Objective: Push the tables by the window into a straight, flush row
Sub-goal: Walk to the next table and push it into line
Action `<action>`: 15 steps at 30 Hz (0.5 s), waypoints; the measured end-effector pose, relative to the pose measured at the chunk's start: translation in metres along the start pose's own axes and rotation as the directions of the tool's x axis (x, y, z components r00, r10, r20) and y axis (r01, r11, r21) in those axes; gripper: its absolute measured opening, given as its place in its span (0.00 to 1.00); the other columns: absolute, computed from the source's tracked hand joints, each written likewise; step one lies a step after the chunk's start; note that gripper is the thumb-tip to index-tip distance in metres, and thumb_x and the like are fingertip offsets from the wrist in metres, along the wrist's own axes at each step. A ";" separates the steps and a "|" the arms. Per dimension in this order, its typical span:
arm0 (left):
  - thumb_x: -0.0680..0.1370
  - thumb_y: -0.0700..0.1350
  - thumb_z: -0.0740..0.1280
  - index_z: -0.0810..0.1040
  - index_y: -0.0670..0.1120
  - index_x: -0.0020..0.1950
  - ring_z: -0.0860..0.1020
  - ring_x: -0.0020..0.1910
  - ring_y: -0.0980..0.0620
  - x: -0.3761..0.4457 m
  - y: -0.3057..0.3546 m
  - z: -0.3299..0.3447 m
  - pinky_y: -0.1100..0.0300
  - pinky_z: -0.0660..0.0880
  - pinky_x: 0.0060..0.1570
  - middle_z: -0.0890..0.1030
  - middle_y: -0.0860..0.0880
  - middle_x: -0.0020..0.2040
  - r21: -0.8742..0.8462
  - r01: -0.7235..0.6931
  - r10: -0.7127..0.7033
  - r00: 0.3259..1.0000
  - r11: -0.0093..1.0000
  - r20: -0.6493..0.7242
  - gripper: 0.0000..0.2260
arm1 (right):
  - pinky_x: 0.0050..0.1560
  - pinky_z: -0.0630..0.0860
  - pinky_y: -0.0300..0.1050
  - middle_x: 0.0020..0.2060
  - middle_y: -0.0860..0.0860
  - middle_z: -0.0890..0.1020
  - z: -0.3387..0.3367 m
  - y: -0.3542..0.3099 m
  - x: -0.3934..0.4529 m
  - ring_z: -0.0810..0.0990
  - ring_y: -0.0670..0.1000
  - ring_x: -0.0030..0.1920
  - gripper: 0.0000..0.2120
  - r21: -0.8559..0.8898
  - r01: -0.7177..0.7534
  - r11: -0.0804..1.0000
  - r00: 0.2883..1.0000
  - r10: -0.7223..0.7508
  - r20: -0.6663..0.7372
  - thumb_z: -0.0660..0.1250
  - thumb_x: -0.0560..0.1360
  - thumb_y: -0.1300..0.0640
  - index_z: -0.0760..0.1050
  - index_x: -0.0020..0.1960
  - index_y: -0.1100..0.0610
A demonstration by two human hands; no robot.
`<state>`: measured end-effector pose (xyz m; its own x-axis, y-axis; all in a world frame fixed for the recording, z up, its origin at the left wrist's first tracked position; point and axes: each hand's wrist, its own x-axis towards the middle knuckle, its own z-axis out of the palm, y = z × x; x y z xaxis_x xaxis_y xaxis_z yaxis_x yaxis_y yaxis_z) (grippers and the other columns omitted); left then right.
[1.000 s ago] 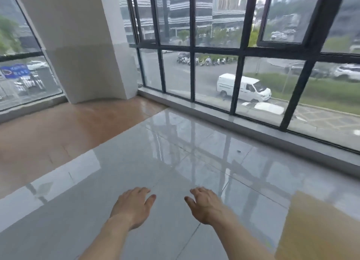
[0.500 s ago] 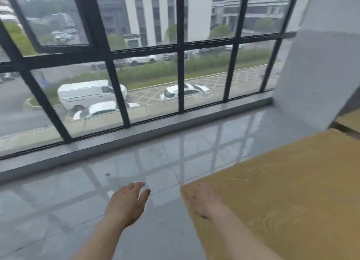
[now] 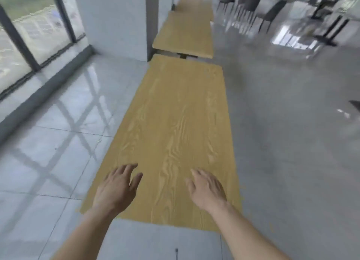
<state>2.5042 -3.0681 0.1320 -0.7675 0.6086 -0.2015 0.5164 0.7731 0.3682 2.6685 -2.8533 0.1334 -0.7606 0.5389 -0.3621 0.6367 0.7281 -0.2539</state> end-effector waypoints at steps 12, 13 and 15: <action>0.84 0.60 0.51 0.65 0.49 0.79 0.57 0.81 0.47 0.015 0.000 0.188 0.47 0.50 0.80 0.66 0.48 0.80 0.092 -0.375 0.381 0.923 0.923 -0.061 0.27 | 0.81 0.50 0.53 0.83 0.53 0.54 0.164 0.097 0.001 0.49 0.52 0.82 0.38 -0.001 -0.121 0.993 0.949 0.115 -0.292 0.38 0.80 0.36 0.54 0.82 0.56; 0.84 0.59 0.51 0.63 0.49 0.80 0.56 0.82 0.47 0.016 -0.003 0.195 0.46 0.49 0.81 0.64 0.48 0.81 0.097 -0.374 0.381 0.922 0.922 -0.072 0.27 | 0.81 0.51 0.54 0.82 0.53 0.54 0.174 0.098 0.004 0.50 0.52 0.82 0.36 -0.009 -0.115 0.993 0.937 0.106 -0.332 0.41 0.81 0.37 0.55 0.82 0.57; 0.84 0.59 0.52 0.61 0.50 0.81 0.53 0.82 0.48 0.016 -0.006 0.202 0.46 0.47 0.81 0.62 0.49 0.81 0.094 -0.370 0.379 0.920 0.924 -0.102 0.27 | 0.81 0.52 0.54 0.82 0.54 0.56 0.187 0.100 0.006 0.51 0.53 0.82 0.33 0.005 -0.108 0.994 0.906 0.101 -0.412 0.44 0.83 0.39 0.57 0.81 0.58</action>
<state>2.5656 -3.0274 -0.0570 -0.5492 0.8344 0.0471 0.7971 0.5061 0.3293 2.7515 -2.8567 -0.0619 -0.6771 0.7357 0.0155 0.7160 0.6635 -0.2173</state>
